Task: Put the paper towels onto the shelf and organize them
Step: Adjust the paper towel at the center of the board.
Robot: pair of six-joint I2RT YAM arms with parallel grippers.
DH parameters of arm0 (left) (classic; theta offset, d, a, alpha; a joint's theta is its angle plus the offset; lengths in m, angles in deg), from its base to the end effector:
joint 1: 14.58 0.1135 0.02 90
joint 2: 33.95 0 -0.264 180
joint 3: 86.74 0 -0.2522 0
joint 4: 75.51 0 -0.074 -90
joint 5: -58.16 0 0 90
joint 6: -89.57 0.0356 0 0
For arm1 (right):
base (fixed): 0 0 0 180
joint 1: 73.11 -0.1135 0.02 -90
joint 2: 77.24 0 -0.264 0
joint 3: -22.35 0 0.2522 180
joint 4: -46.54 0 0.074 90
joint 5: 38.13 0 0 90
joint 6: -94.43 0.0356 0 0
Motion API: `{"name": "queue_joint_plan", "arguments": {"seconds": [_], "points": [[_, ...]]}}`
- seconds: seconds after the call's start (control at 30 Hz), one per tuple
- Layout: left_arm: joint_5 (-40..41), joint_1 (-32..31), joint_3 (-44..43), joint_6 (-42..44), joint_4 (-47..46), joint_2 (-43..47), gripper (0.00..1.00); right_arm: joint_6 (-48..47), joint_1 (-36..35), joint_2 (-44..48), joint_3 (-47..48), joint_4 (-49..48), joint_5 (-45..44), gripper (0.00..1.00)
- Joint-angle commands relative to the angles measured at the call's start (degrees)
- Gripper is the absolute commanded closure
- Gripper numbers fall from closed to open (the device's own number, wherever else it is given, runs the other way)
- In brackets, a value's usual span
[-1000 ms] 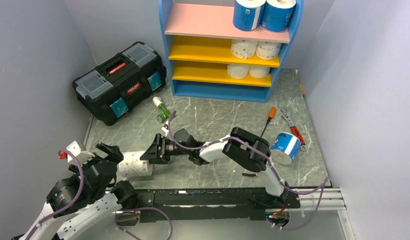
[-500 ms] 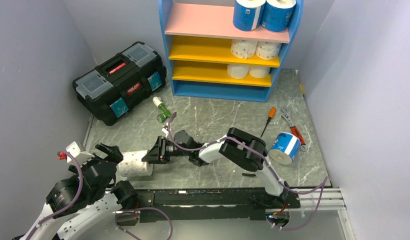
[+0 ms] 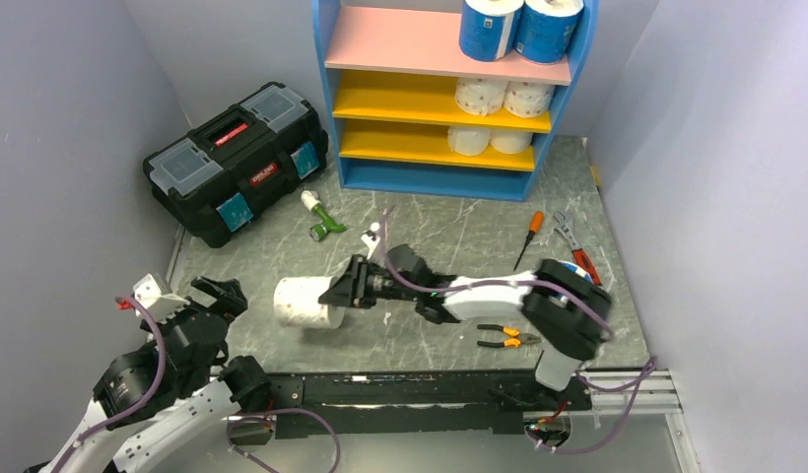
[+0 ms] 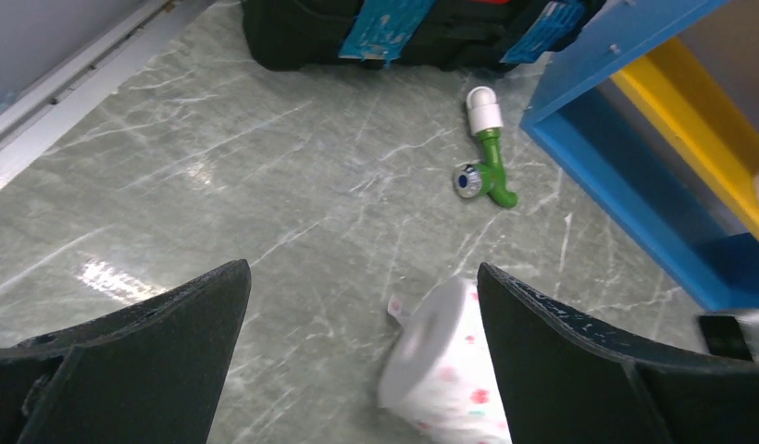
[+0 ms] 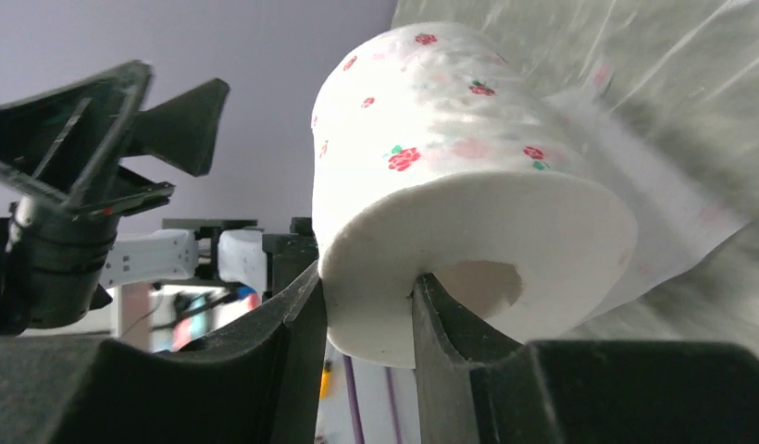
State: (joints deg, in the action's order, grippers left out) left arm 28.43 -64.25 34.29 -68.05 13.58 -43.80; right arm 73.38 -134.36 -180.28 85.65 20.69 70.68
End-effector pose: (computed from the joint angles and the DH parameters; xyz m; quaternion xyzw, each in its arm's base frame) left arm 0.0205 0.0237 0.2905 -0.3320 0.7410 -0.0756 0.5788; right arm 0.1718 0.3370 0.1836 -0.0483 0.7818 0.6058 0.1393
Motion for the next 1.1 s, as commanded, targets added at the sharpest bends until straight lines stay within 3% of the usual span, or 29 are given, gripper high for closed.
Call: {"name": "queue_joint_plan", "arguments": {"seconds": [0.0, 0.2, 0.43, 0.6, 1.07], "points": [[-0.5, 0.2, 1.1, 4.9, -9.1, -0.9, 0.01, -14.1, 3.0, 18.0, -3.7, 14.0, -10.2, 0.75], [-3.2, 0.1, 4.5, 8.3, -17.4, -3.9, 0.01, -32.1, 4.8, 36.5, -2.2, 43.2, -26.5, 0.75], [-9.1, 0.1, 8.9, 9.4, -26.6, -9.5, 0.01, -43.2, 5.1, 42.4, 4.2, 64.9, -37.9, 0.75], [-12.8, 0.2, 11.1, 9.6, -31.6, -13.7, 0.01, -45.6, 5.0, 40.8, 4.3, 70.2, -40.2, 0.75], [-16.4, 0.1, 14.5, 9.5, -35.7, -18.0, 0.01, -46.8, 4.3, 35.8, 3.0, 69.9, -38.6, 0.75]]}}
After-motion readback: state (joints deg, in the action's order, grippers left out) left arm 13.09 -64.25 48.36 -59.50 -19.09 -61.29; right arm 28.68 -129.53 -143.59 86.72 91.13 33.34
